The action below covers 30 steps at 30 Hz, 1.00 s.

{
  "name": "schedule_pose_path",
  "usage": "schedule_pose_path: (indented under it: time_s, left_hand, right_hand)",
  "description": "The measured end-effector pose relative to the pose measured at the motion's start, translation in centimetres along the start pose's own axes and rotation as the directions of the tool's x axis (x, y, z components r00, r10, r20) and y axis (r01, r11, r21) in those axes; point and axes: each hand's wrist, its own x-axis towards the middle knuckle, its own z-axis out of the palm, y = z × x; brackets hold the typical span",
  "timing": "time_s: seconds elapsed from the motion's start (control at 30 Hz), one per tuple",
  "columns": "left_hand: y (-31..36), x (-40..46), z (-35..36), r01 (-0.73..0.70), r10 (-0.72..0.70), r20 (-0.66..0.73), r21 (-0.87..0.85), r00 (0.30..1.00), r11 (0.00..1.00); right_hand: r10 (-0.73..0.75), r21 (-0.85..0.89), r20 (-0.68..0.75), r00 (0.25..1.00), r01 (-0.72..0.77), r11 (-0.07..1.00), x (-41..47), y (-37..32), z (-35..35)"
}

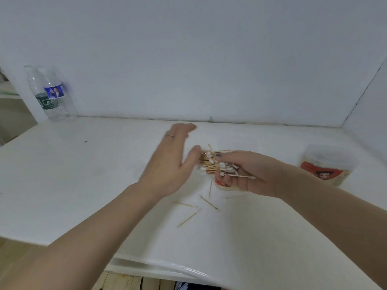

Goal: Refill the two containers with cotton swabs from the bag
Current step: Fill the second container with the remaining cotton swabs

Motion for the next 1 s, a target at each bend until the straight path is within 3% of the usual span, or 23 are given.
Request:
schedule_pose_path:
  time_s: [0.07,0.13,0.23,0.47,0.57,0.77,1.0]
  left_hand:
    - [1.5,0.2,1.3,-0.030,0.033,0.117,-0.031,0.993,0.999]
    - [2.2,0.4,2.7,0.036,-0.019,0.164,-0.101,0.986,0.994]
    - [2.6,0.8,4.0,0.174,-0.142,0.169,-0.193,0.975,0.966]
    - [3.6,1.6,4.1,0.259,-0.215,0.182,-0.272,0.959,0.927]
    - [4.0,1.6,4.3,0.265,-0.229,0.156,-0.276,0.961,0.924]
    - [4.2,1.5,5.3,0.166,-0.155,0.105,-0.104,0.982,0.981]
    - [4.7,1.5,6.0,0.219,-0.198,0.102,-0.276,0.975,0.936]
  right_hand:
    - [-0.016,0.019,0.046,0.999,0.015,1.000,-0.5,0.0,-0.4]
    - [-0.039,0.050,0.081,0.996,0.035,0.998,-1.0,0.1,-0.8]
    - [-0.055,0.097,0.078,0.995,0.048,0.994,-1.5,0.2,-1.1]
    - [-0.067,0.109,0.061,0.996,0.061,0.992,-2.1,0.1,-1.0]
    - [-0.068,0.140,0.075,0.995,0.057,0.989,-2.1,0.2,-0.9]
    - [-0.051,0.161,0.099,0.994,0.035,0.986,-2.2,0.5,-1.0]
    - [-0.064,0.172,0.113,0.992,0.044,0.984,-3.0,0.2,-1.5]
